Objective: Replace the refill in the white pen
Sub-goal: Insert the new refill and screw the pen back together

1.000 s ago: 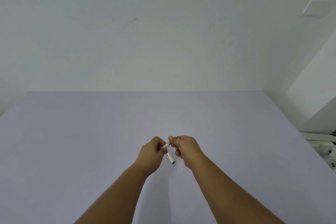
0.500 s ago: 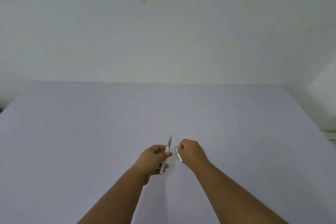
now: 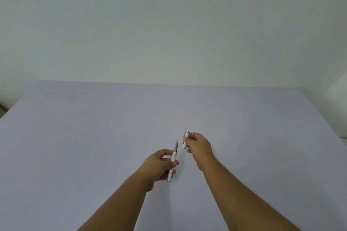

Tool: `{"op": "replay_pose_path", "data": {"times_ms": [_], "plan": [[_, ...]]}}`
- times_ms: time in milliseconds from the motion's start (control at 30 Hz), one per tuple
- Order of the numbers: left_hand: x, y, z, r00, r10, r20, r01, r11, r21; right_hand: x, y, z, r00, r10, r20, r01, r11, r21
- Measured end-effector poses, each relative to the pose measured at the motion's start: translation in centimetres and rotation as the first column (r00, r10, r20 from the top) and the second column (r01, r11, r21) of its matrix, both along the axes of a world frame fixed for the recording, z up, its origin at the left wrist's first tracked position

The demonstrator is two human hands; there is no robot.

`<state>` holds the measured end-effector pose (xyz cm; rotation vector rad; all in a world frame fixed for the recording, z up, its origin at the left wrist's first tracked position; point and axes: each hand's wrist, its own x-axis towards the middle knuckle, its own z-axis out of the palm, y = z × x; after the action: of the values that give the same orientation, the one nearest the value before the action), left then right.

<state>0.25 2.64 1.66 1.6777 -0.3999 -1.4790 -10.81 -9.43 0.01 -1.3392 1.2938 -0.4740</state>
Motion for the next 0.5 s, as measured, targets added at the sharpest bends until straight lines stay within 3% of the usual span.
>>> {"op": "replay_pose_path", "data": {"times_ms": [67, 233, 500], "plan": [[-0.2, -0.1, 0.4, 1.000, -0.020, 0.002, 0.020, 1.000, 0.002, 0.2, -0.6, 1.3, 0.983, -0.094, 0.158, 0.076, 0.990, 0.116], [-0.8, 0.0, 1.3, 0.998, -0.063, 0.007, 0.063, 0.998, -0.010, -0.4, -0.6, 3.1, 0.944, -0.140, 0.299, 0.082, 0.976, 0.201], [-2.0, 0.6, 2.5, 0.998, -0.061, 0.014, 0.062, 0.996, -0.068, -2.2, 0.9, 4.0, 0.965, 0.003, 0.264, -0.048, 0.985, 0.164]]}}
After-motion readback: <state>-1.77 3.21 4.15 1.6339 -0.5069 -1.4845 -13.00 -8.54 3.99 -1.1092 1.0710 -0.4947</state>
